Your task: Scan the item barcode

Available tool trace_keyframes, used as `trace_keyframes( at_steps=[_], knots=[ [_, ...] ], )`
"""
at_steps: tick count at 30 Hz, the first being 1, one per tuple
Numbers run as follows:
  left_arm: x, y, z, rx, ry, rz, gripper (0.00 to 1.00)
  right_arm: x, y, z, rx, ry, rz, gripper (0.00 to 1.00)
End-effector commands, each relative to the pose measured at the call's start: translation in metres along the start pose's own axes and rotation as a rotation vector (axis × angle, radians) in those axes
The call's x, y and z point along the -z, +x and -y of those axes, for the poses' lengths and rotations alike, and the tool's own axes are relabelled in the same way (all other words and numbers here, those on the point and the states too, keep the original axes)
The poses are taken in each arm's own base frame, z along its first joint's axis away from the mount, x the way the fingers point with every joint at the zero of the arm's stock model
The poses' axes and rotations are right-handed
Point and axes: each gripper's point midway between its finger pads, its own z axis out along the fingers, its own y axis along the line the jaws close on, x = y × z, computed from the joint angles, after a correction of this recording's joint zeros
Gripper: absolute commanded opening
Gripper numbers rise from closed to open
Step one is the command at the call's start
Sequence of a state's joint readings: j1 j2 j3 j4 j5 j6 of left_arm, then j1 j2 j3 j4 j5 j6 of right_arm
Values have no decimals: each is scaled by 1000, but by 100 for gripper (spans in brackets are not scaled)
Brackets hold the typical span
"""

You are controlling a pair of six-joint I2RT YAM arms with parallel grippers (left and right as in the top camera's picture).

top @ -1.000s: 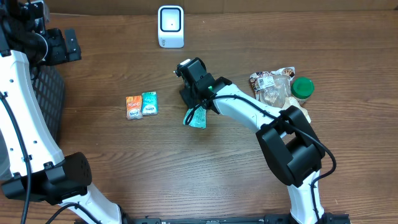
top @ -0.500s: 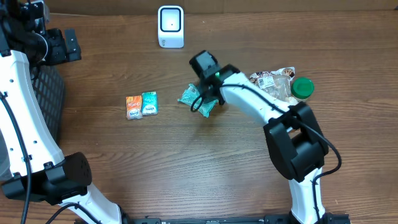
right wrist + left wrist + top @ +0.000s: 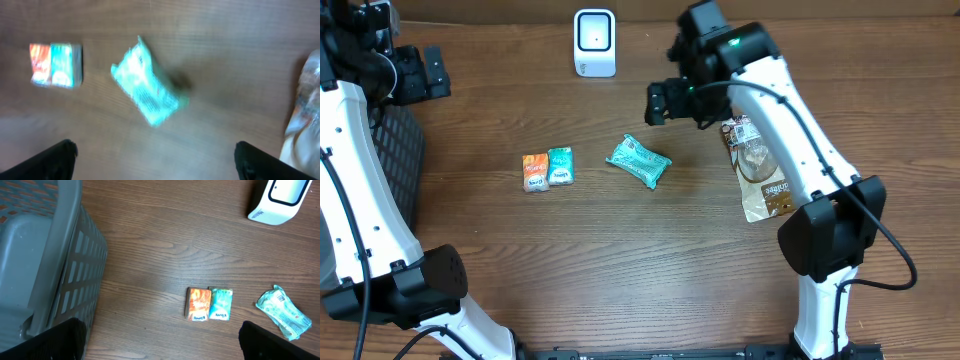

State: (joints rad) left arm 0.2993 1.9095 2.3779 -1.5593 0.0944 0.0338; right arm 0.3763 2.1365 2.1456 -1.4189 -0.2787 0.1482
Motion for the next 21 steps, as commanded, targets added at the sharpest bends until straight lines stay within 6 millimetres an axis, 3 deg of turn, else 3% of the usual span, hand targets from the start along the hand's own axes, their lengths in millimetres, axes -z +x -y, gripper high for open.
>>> trace_keyframes(
  at_steps=[1,6,13,17,21],
  knots=[
    [12,-4,2,-17,5,36,100,15,11,-22,36,-126,-31,93],
    [12,-4,2,-17,5,36,99,5,22,-26,43,-107,-70,64],
    [12,-4,2,-17,5,36,100,-38,49,-23,-35,-23,-166,25],
    [12,-4,2,-17,5,36,100,-70,71,-24,-64,-5,-224,14],
    [12,-4,2,-17,5,36,100,-97,83,-30,-70,-6,-234,11]
  ],
)
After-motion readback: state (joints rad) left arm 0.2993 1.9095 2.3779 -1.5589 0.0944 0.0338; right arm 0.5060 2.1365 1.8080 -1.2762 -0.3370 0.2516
